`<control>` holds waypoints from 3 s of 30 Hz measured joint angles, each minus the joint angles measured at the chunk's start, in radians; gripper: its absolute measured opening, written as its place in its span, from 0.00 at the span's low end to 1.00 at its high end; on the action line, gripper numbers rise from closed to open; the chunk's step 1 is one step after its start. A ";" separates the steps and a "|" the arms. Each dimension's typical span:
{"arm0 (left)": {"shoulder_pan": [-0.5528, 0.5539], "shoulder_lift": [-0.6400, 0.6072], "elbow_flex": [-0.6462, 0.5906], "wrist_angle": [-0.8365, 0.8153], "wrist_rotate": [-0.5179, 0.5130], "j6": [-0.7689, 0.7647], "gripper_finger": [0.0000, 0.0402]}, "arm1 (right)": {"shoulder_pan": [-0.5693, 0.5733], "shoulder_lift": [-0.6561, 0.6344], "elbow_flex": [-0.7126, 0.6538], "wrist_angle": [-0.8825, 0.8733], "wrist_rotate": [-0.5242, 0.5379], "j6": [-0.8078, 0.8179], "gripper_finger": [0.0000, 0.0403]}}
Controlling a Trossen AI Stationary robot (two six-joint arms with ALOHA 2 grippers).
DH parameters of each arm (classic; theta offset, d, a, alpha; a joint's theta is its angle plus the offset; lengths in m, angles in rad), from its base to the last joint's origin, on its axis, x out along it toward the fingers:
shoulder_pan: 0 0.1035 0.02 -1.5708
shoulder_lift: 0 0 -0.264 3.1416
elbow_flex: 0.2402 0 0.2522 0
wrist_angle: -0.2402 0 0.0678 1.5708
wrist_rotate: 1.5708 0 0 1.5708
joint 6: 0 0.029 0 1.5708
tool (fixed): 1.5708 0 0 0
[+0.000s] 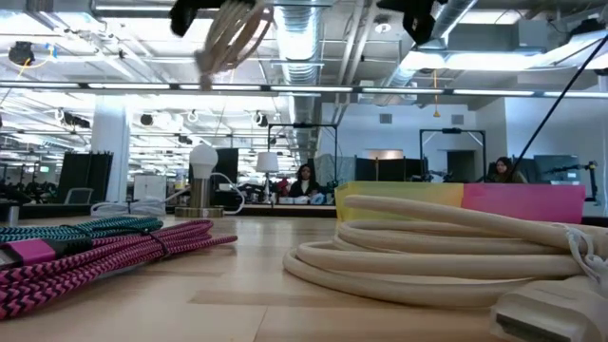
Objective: Pick & Place USB Port
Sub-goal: Put the white HDMI cable into the red bin
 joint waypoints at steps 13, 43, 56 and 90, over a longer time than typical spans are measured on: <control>0.071 0.011 0.001 0.184 0.050 0.163 0.04 | -0.001 0.057 0.001 0.283 -0.040 0.447 0.31; 0.071 0.110 0.002 0.328 0.114 0.210 0.04 | 0.046 0.401 0.000 0.877 -0.192 0.840 0.50; 0.072 0.112 0.002 0.336 0.113 0.214 0.04 | 0.047 0.417 0.000 0.927 -0.186 0.829 0.37; 0.086 0.214 0.001 0.491 0.190 0.191 0.04 | 0.066 0.416 0.001 0.839 -0.209 0.748 0.18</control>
